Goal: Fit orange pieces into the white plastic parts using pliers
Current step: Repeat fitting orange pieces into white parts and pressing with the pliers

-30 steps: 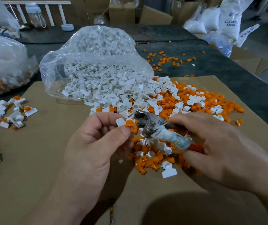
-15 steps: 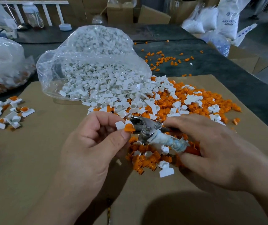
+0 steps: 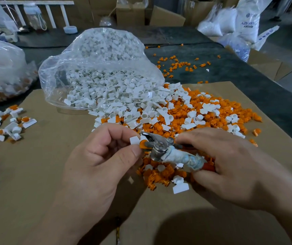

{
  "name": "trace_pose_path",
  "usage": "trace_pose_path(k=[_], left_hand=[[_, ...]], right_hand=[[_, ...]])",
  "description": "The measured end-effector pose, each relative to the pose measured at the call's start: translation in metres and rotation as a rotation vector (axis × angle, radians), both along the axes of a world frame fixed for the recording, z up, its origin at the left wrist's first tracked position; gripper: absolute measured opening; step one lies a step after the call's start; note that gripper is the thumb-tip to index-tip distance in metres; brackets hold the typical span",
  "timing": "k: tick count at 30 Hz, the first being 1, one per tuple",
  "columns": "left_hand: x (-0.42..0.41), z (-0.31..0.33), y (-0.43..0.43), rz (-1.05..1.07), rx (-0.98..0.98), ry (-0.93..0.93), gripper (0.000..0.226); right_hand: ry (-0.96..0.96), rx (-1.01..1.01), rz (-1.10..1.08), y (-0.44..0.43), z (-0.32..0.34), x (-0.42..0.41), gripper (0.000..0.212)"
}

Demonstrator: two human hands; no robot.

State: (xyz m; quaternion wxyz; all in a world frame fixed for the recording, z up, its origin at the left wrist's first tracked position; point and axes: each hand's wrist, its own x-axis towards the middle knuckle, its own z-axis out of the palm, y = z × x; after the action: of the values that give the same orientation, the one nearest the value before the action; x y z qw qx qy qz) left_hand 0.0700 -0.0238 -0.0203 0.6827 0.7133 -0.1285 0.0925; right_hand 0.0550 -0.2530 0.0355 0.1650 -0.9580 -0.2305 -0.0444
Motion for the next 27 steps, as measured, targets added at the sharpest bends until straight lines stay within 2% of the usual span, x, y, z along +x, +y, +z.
trace_pose_path(k=[3,5,9,13,17,23,27], left_hand=[[0.0018,-0.0026,0.0023,-0.007,0.007,-0.016,0.036],[0.0026,-0.0034,0.0031,-0.014,-0.002,-0.018,0.040],[0.0022,-0.0030,0.0008,-0.037,0.006,-0.027,0.035],[0.0004,-0.0021,-0.0022,-0.054,-0.044,-0.043,0.014],[-0.0002,-0.0007,-0.0010,-0.038,-0.024,-0.047,0.016],[-0.0010,0.0023,-0.0027,0.001,-0.036,-0.087,0.014],[0.0012,0.0058,-0.0031,0.082,-0.025,-0.048,0.016]], right_hand=[[0.040,-0.044,-0.031,-0.0004,-0.0009,0.0017,0.053],[0.039,-0.061,-0.044,-0.0001,-0.0003,0.0016,0.046],[0.053,-0.076,-0.053,0.0007,0.0032,-0.0004,0.032],[0.058,-0.104,-0.037,0.0003,0.0052,-0.0005,0.036],[0.030,-0.110,-0.042,0.0002,0.0051,-0.0005,0.045],[-0.054,-0.040,-0.050,0.0022,0.0024,-0.0025,0.028],[-0.030,-0.023,-0.069,-0.0034,-0.0004,0.0020,0.040]])
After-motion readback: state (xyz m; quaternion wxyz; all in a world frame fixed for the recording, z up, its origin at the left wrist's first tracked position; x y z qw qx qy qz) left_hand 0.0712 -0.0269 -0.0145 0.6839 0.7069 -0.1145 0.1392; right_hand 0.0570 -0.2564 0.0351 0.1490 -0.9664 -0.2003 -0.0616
